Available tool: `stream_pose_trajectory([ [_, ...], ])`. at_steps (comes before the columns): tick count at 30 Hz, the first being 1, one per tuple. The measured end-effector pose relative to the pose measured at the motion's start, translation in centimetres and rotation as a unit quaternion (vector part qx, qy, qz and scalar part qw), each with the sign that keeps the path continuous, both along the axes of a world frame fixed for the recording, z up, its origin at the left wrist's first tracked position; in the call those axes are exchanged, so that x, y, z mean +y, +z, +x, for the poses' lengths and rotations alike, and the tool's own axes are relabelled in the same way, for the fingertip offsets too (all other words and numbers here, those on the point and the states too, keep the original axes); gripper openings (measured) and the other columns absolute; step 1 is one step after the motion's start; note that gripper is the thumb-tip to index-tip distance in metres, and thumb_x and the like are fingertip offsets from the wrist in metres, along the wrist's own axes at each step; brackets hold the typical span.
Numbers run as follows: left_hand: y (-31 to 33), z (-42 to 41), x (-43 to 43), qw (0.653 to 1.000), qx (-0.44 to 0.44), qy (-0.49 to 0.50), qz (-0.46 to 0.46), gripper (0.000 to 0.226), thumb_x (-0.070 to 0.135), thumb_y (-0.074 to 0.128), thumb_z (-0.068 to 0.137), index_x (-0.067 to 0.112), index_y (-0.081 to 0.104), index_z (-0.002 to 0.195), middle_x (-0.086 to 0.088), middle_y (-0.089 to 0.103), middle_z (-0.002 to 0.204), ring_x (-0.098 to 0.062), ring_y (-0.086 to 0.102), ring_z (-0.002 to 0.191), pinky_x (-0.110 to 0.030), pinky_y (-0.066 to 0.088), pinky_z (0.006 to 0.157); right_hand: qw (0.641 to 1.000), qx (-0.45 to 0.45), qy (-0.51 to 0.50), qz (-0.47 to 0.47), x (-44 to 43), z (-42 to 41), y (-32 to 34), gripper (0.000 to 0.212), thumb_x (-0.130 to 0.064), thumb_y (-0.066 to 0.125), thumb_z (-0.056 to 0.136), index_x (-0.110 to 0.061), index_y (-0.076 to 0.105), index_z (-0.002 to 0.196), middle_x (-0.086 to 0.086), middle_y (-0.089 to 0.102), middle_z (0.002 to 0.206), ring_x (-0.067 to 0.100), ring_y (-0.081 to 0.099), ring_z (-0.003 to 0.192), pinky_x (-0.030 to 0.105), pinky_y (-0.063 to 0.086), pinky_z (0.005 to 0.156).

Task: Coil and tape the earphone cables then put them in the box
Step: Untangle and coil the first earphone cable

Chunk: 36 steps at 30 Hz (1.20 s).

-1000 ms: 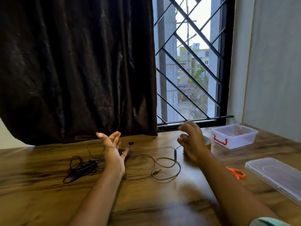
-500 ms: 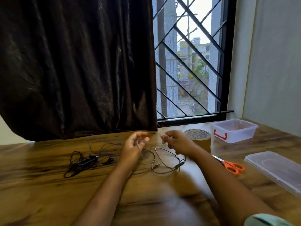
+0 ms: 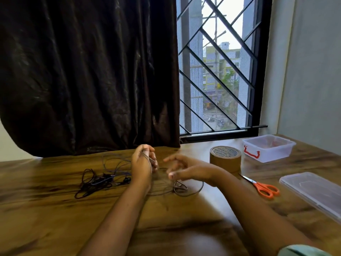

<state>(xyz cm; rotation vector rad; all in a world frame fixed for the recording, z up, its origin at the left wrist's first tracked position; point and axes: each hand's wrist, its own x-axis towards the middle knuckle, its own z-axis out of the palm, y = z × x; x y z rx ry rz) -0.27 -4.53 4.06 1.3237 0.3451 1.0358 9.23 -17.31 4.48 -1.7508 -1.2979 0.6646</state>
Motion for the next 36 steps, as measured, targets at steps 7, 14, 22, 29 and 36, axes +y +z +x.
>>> stream_pose_trajectory([
  [7, 0.5, -0.7, 1.9, 0.998, -0.009, 0.04, -0.045, 0.046, 0.032, 0.027, 0.103, 0.01, 0.052, 0.072, -0.002, 0.036, 0.059, -0.011, 0.031, 0.043, -0.017, 0.024, 0.036, 0.957, -0.282, -0.008, -0.071, 0.0, 0.9, -0.3, 0.013, -0.024, 0.073, 0.081, -0.019, 0.074, 0.094, -0.014, 0.052, 0.058, -0.004, 0.048, 0.055, 0.015, 0.036, 0.058],
  [14, -0.3, -0.9, 4.0, 0.977, 0.168, 0.056, 0.119, 0.035, 0.019, 0.05, 0.096, 0.015, 0.064, 0.064, -0.006, 0.06, 0.093, -0.014, 0.057, 0.087, -0.021, 0.043, 0.068, 0.946, -0.171, -0.177, 0.211, -1.5, 2.3, 0.3, 0.019, -0.027, 0.051, 0.097, -0.019, 0.067, 0.095, -0.012, 0.053, 0.067, -0.002, 0.047, 0.058, 0.013, 0.038, 0.059],
  [22, -1.2, -1.4, 3.2, 0.915, 0.256, -0.018, 0.31, 0.046, -0.012, 0.045, 0.078, 0.026, 0.071, 0.086, 0.006, 0.055, 0.107, -0.011, 0.053, 0.104, -0.024, 0.045, 0.084, 0.881, -0.263, -0.264, 0.292, -2.0, 2.2, 0.8, 0.011, -0.032, 0.037, 0.1, -0.021, 0.039, 0.102, -0.009, 0.05, 0.069, 0.001, 0.051, 0.059, 0.016, 0.037, 0.052],
  [29, -0.2, -0.6, -1.6, 0.946, 0.067, -0.06, 0.311, 0.044, 0.053, 0.056, 0.08, 0.029, 0.06, 0.116, 0.008, 0.066, 0.094, -0.001, 0.062, 0.089, -0.02, 0.051, 0.076, 0.858, -0.463, -0.183, 0.128, -0.9, -0.4, 0.9, 0.018, -0.035, 0.036, 0.101, -0.019, 0.033, 0.109, 0.003, 0.062, 0.084, 0.024, 0.057, 0.067, 0.031, 0.033, 0.056],
  [36, -0.1, -0.6, -0.1, 0.959, 0.08, 0.085, 0.258, 0.029, 0.013, 0.039, 0.099, 0.021, 0.054, 0.075, 0.005, 0.049, 0.064, -0.008, 0.042, 0.054, -0.024, 0.033, 0.052, 0.861, -0.446, -0.221, 0.103, -1.6, 1.2, 0.4, 0.02, -0.033, 0.036, 0.102, -0.021, 0.037, 0.117, 0.008, 0.065, 0.084, 0.035, 0.062, 0.076, 0.035, 0.038, 0.058],
])
